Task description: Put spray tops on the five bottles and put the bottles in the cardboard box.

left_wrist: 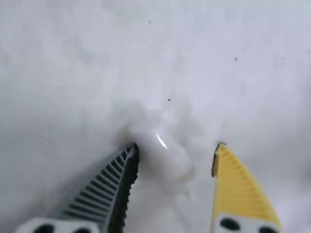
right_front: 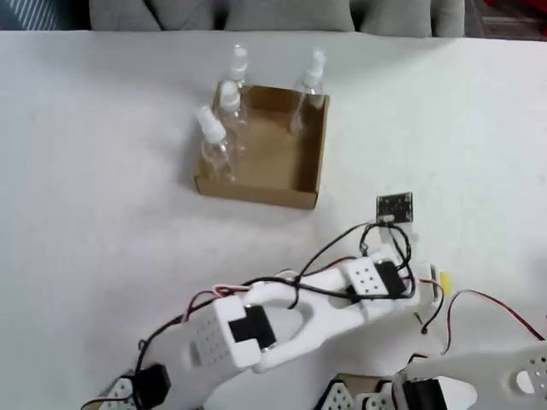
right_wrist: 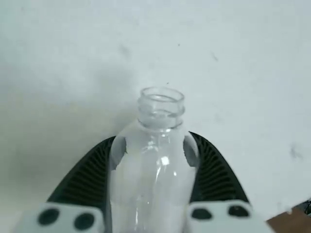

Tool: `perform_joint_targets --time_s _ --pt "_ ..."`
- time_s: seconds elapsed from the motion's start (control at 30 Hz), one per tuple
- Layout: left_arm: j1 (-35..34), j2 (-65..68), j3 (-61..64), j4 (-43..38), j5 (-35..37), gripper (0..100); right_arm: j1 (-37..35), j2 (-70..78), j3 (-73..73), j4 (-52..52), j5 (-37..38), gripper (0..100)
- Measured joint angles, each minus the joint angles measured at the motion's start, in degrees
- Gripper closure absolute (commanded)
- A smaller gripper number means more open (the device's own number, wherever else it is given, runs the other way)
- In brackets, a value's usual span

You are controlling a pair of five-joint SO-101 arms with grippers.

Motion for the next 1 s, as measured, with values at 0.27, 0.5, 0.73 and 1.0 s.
perform_joint_targets --time_s 0.27,0.5,0.73,1.0 --pt "0.35 1.14 -3.25 3.6 -1.76 97 0.0 0.0 0.0 0.0 0.0 98.2" --pt "0.7 1.14 -4.22 5.45 -6.59 98 0.0 0.0 0.0 0.26 0.0 98.3" --pt "0.09 -0.62 -4.31 12.75 -7.56 98 0.0 -1.14 0.0 8.44 0.09 98.3" --pt "-8.18 -8.26 -4.04 27.6 -28.22 98 -0.97 -10.29 0.0 19.6 -0.26 98.2"
